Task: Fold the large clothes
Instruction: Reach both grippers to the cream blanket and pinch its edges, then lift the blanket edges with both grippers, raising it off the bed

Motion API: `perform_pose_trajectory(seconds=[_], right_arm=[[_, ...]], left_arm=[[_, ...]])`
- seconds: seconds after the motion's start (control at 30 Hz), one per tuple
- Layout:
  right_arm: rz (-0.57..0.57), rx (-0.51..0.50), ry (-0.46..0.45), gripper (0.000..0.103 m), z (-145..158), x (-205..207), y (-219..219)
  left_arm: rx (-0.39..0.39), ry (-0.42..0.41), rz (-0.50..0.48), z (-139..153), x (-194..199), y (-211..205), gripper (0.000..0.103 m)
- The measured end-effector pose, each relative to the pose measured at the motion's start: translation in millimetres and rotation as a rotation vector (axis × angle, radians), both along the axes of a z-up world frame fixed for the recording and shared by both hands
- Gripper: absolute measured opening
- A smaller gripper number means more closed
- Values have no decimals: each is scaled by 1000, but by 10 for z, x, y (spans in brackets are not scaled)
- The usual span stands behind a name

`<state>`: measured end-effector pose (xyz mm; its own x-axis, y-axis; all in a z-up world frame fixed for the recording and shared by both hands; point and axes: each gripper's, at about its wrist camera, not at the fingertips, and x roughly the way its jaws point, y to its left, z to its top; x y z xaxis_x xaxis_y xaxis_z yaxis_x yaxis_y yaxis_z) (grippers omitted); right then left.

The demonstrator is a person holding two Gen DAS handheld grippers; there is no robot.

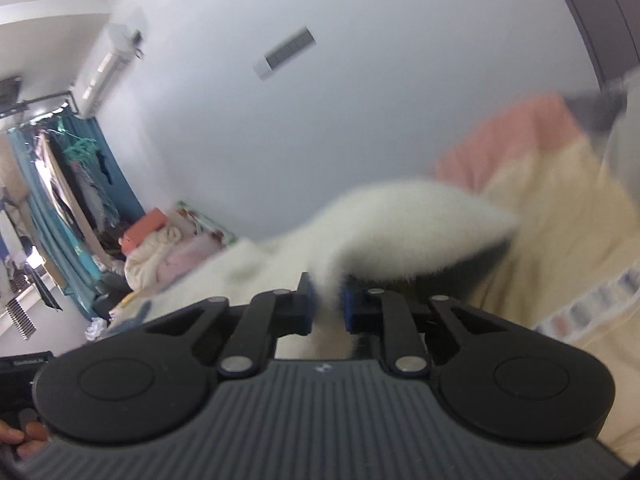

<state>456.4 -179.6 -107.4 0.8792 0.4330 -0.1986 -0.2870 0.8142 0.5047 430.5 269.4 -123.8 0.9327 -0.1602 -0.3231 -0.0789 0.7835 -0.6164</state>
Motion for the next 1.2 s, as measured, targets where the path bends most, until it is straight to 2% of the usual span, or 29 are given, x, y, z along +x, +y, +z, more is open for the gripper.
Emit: perform_pose_trajectory(seconds=[0.23,0.4,0.7,0.8,0.87,0.97,1.1,1.2], right_arm=[[-19,42,-79,17,507,-611,-427],[-25,65,-107,16,702,-1140,-632],[-30,99,-107,16,859,-2050,-969],[2,63,-97,16,825,-2296,-999],[11,64,-67,16,746,-2414,-1053],[0,64,7,16,640,-2376,-1095],[-1,16,74,16,570,-2249,-1045],[17,-39,105,17,482,-2144,-945]], left_arm=[[18,-95,-50,698,-812,-206,12],[20,-141,-56,993,-1600,-408,12],[-56,-165,-75,1004,-3068,-887,12],[-44,-160,-69,906,-3444,-1063,12],[-42,-138,-62,805,-3572,-1126,12],[-52,-83,-66,614,-3538,-1156,13],[-22,-17,-70,426,-3353,-1205,13],[-11,17,-81,303,-3074,-1191,13]])
